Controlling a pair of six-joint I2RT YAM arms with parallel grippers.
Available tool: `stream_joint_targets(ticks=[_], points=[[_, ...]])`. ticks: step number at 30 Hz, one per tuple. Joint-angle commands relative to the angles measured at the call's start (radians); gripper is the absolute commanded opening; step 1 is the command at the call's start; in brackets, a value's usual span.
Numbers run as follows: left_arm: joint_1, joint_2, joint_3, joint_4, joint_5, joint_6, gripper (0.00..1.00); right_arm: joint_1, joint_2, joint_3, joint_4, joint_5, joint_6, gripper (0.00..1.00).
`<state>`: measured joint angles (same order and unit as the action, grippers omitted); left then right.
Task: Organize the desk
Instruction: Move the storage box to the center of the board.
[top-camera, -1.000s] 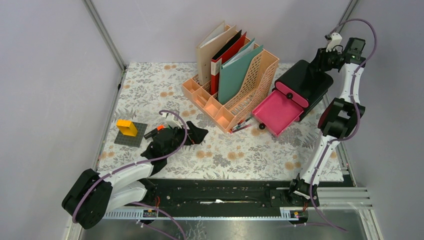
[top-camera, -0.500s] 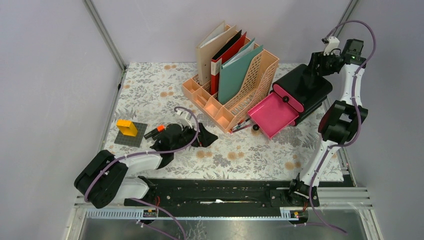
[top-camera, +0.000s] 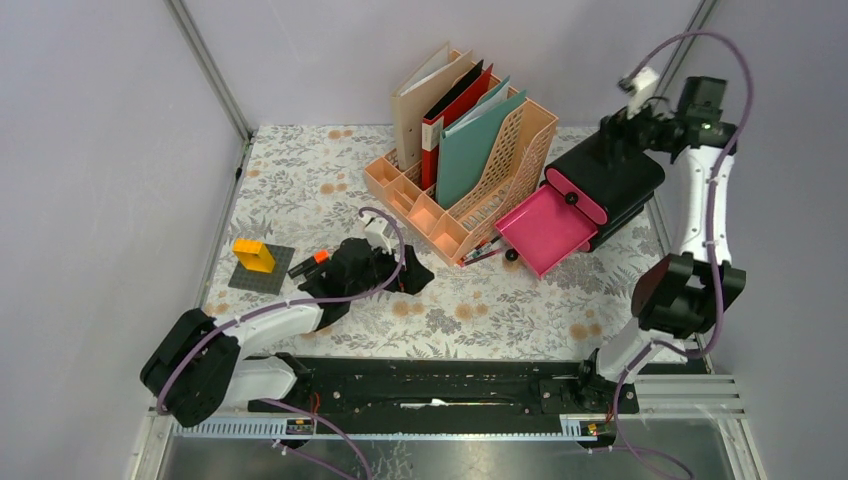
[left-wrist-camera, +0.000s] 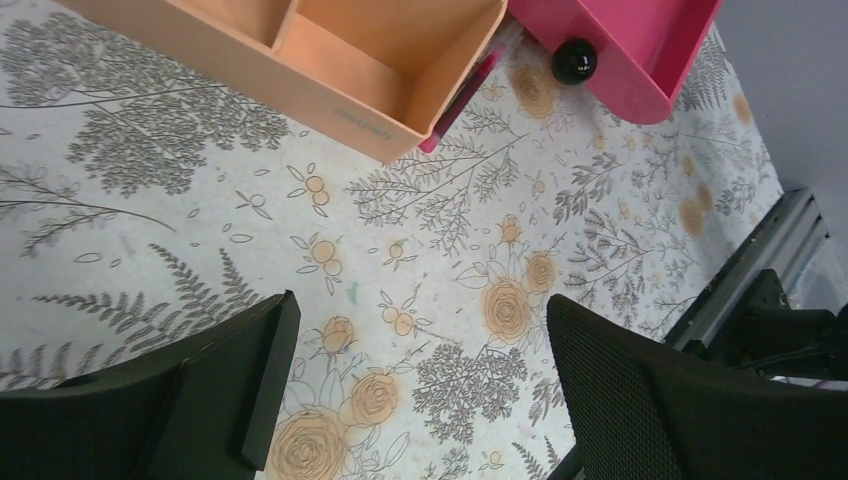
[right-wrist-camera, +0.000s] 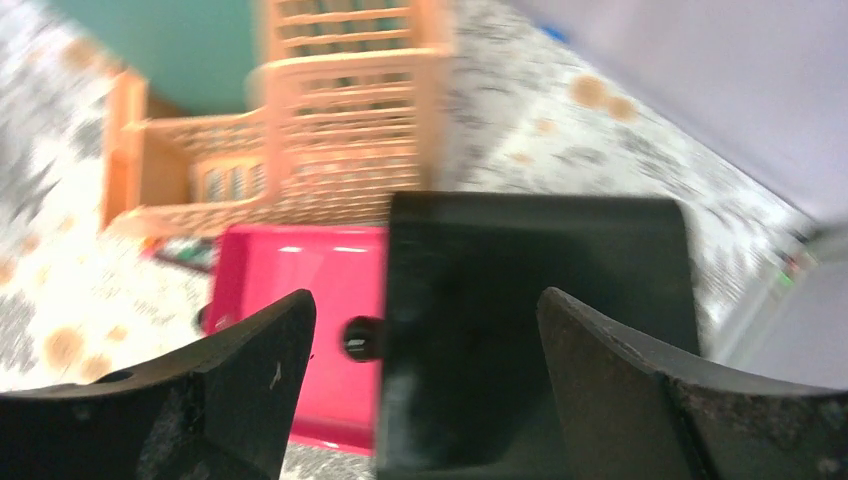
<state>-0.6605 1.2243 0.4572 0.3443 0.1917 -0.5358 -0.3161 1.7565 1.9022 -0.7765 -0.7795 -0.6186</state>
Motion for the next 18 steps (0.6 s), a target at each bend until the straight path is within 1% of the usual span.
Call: stream_joint_targets(ticks=[1,4,5,6,7,10,11,16,18], points=[[0.0,-0.081,0.031,-0.063,-0.09,0.051,0.99,0.15,-0.136,-0.174,-0.175,-0.166,-0.374,0.9],[0.005,-0.131,0.028,-0.101,-0.141,0.054,0.99,0.255,-0.202,-0.316,-0.263,-0.199,-0.637,0.92],[0.006,-0.149,0.025,-0.109,-0.154,0.054,0.99,0.292,-0.217,-0.358,-0.281,-0.194,-0.706,0.92],[0.007,-0.164,0.02,-0.115,-0.161,0.053,0.99,0.328,-0.229,-0.392,-0.275,-0.173,-0.735,0.92],[0.008,-0.181,0.016,-0.119,-0.168,0.053,0.99,0.378,-0.237,-0.422,-0.247,-0.137,-0.716,0.9],[0.009,-0.222,-0.004,-0.118,-0.184,0.045,0.99,0.503,-0.248,-0.505,-0.084,0.026,-0.479,0.7],[0.009,-0.234,-0.01,-0.114,-0.187,0.042,0.99,0.544,-0.249,-0.527,-0.036,0.111,-0.429,0.64],[0.012,-0.245,-0.028,-0.108,-0.188,0.035,0.99,0.757,-0.232,-0.638,0.051,0.376,-0.288,0.35],[0.012,-0.241,-0.029,-0.107,-0.188,0.034,0.99,0.813,-0.238,-0.709,0.123,0.499,-0.245,0.33]])
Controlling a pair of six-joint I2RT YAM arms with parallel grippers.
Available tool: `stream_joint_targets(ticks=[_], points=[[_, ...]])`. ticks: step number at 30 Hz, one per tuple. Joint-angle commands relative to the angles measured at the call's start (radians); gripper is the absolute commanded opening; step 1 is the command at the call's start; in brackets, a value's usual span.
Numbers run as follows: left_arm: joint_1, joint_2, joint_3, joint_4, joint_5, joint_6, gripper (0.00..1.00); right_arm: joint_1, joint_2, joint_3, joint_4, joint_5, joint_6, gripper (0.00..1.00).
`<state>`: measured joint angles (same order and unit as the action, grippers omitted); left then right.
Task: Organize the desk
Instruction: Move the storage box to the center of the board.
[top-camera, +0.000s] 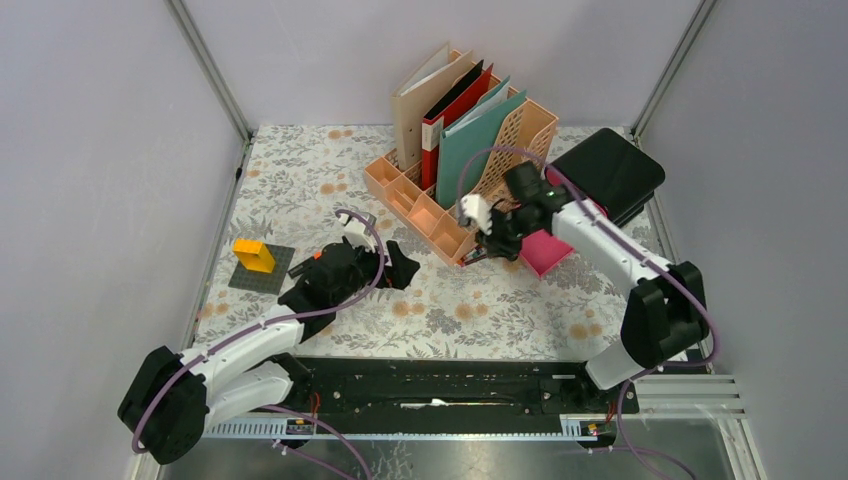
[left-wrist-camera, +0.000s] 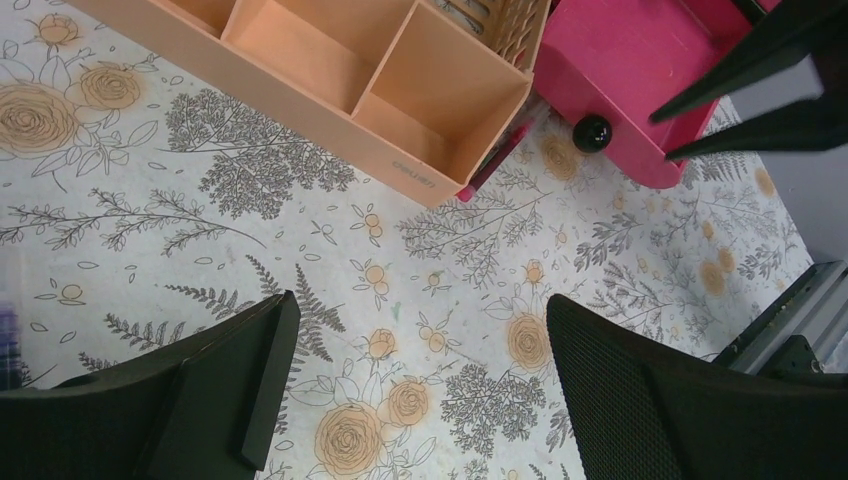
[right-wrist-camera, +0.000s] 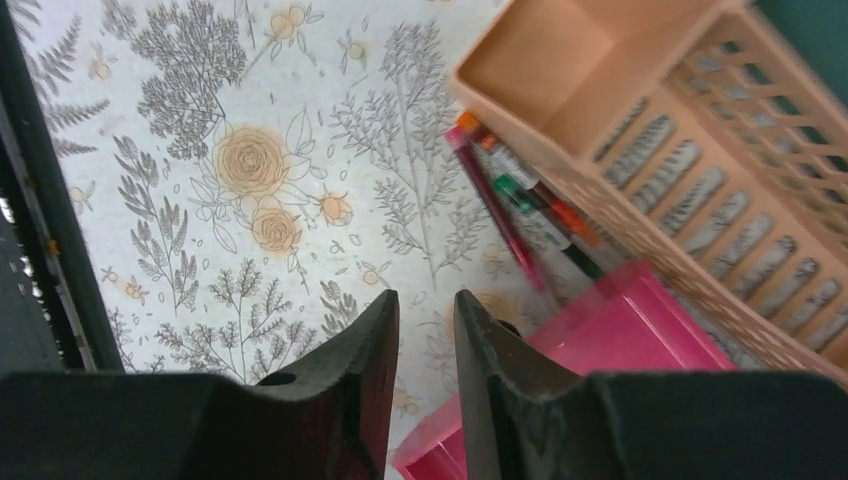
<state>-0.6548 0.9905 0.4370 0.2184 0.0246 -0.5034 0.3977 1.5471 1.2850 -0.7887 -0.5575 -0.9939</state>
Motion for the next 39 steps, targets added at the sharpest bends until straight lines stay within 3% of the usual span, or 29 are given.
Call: stream_joint_targets(ticks=[1,7,12,26,36,39], points=[[0.006,-0.005,-0.009,0.02,-0.022,0.002,0.99,0.115,-0.033,-0.122,0.158,0.301,0.137,0.34],[0.007,0.021,-0.009,0.046,-0.012,0.0,0.99,0.238,-0.018,-0.285,0.285,0.494,0.106,0.4],[0.008,0.033,-0.014,0.06,0.0,-0.009,0.99,0.244,0.034,-0.309,0.343,0.632,0.062,0.48],[0.007,0.047,-0.021,0.083,0.013,-0.017,0.99,0.239,-0.045,-0.321,0.35,0.902,-0.043,0.48],[0.009,0.029,-0.03,0.079,0.009,-0.018,0.99,0.165,-0.11,-0.28,0.333,0.955,-0.055,0.48],[0.009,0.033,-0.03,0.086,0.012,-0.019,0.99,0.142,-0.128,-0.224,0.236,0.814,0.017,0.62]])
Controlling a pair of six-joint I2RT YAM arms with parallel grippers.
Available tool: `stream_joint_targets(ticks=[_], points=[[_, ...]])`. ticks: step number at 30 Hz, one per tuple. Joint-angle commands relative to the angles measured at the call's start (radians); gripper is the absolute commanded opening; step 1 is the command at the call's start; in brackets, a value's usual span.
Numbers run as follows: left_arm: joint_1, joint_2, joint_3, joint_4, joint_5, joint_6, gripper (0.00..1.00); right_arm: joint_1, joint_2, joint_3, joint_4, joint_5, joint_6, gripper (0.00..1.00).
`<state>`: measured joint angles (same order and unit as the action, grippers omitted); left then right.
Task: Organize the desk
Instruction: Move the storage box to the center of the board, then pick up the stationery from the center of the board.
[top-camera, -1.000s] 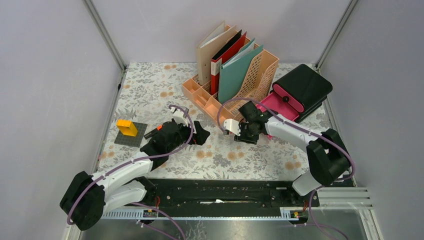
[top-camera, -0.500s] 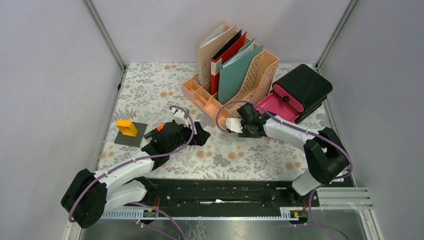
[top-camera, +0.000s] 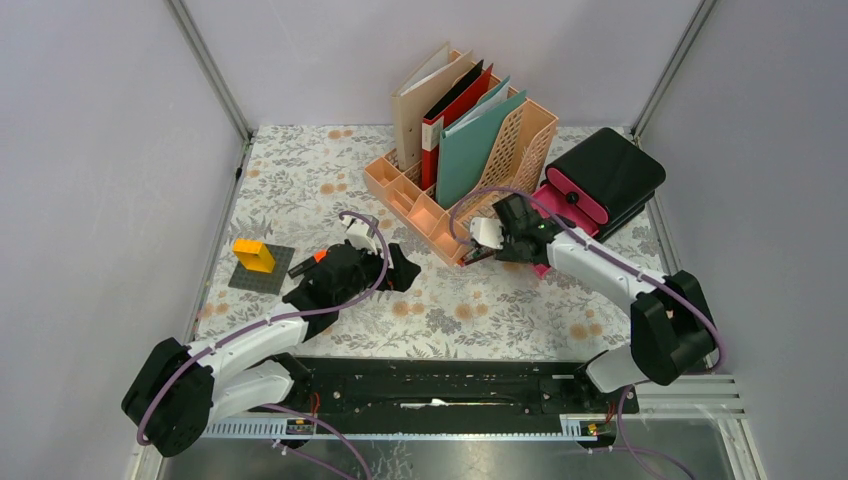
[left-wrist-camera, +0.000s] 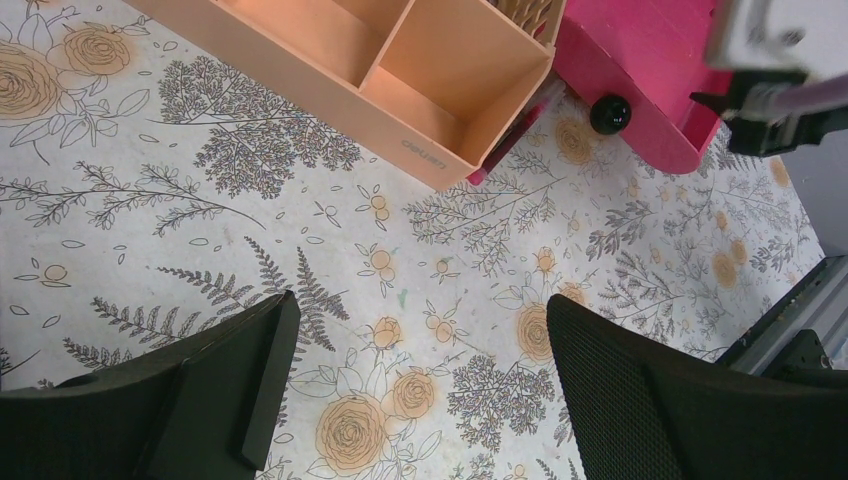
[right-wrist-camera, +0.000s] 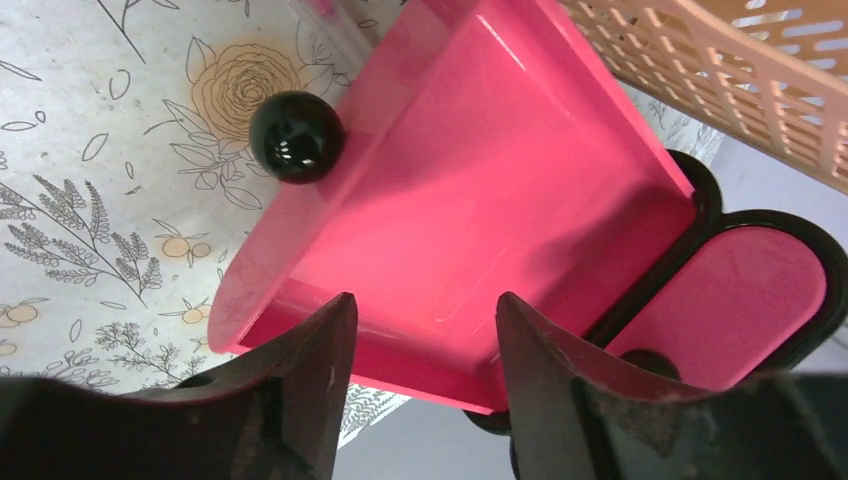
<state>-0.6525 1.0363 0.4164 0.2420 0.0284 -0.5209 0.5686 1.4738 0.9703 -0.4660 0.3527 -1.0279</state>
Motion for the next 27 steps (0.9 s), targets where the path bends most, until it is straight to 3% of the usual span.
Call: stream_joint_targets(ticks=[1,8,18,21,25,27], points=[[0.007,-0.01,-0.009,0.067,0.01,-0.003,0.99,-0.029,-0.054,0.106,-0.116,-0.144,0.08,0.64],[0.008,-0.005,-0.01,0.07,0.017,-0.007,0.99,-0.037,0.005,0.134,-0.168,-0.278,0.274,0.65],[0.007,-0.018,-0.019,0.068,0.011,-0.003,0.99,-0.08,0.057,0.071,-0.089,-0.237,0.373,0.61],[0.007,-0.018,-0.019,0.071,0.011,-0.004,0.99,-0.095,0.073,0.06,-0.071,-0.232,0.381,0.5],[0.007,-0.013,-0.016,0.071,0.012,-0.002,0.99,-0.113,0.077,0.057,-0.052,-0.23,0.4,0.26],[0.007,-0.013,-0.016,0.072,0.013,-0.002,0.99,-0.116,0.063,0.055,-0.042,-0.227,0.408,0.2]])
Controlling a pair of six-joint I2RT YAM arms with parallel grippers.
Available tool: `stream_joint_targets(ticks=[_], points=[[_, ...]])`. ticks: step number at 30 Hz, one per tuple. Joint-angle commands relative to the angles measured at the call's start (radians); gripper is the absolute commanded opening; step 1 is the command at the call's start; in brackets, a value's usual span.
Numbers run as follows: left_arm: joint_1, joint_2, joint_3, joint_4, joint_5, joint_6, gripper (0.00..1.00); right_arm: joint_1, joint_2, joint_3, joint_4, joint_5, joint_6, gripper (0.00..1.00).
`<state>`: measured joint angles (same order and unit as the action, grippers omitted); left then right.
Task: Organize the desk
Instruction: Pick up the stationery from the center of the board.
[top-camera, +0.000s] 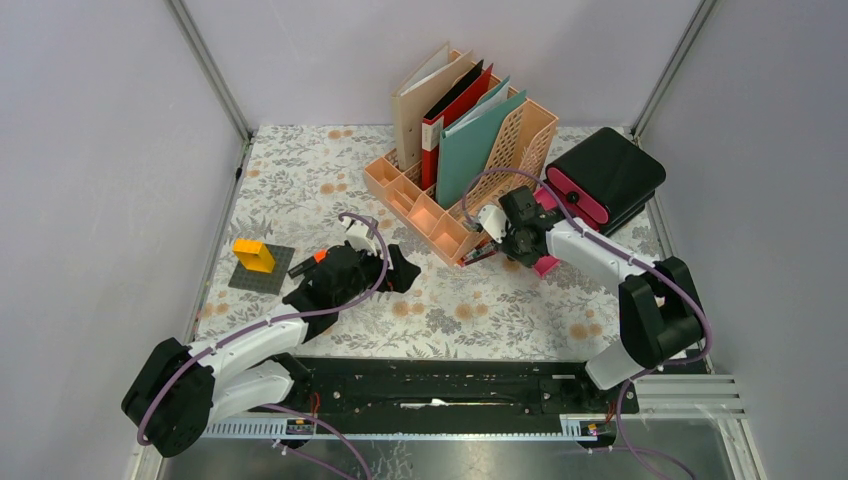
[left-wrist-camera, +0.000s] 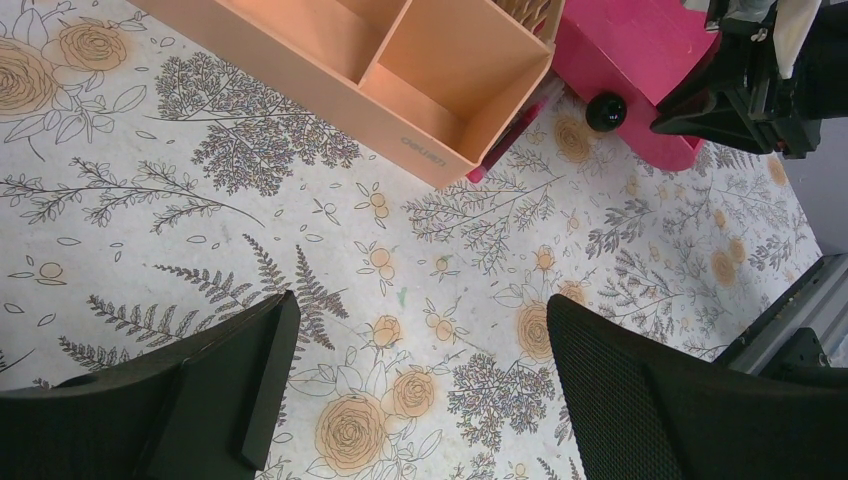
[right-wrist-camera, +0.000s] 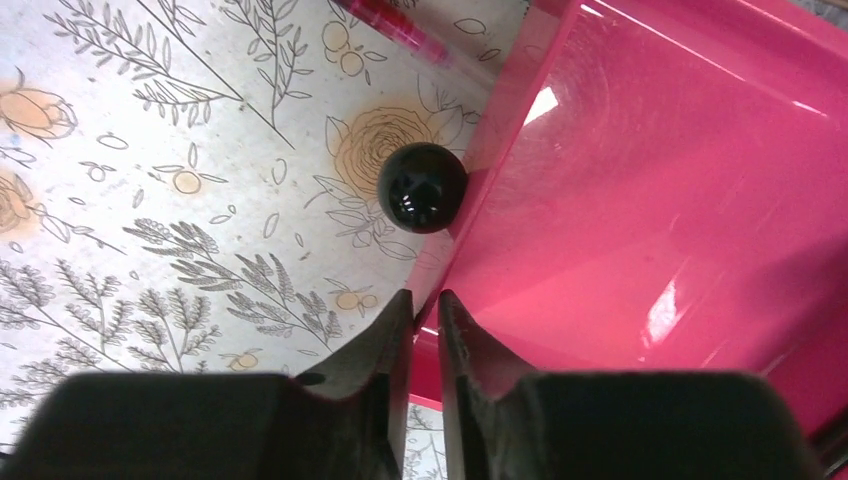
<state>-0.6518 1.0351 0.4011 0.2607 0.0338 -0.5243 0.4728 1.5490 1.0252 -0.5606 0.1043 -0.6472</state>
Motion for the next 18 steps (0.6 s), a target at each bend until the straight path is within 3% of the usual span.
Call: stream_joint_targets(ticks=[1,6,18], points=[[0.006,-0.013,-0.001,0.053,0.006,0.001,0.99,-0.022,-0.022,-0.001,0.057,0.023,0.033,0.17],[0.006,-0.011,-0.002,0.06,0.006,0.001,0.99,-0.048,-0.091,0.002,0.064,0.034,0.059,0.06],[0.006,0.018,0.009,0.08,0.028,-0.004,0.99,-0.182,-0.144,0.065,0.052,0.043,0.008,0.03]])
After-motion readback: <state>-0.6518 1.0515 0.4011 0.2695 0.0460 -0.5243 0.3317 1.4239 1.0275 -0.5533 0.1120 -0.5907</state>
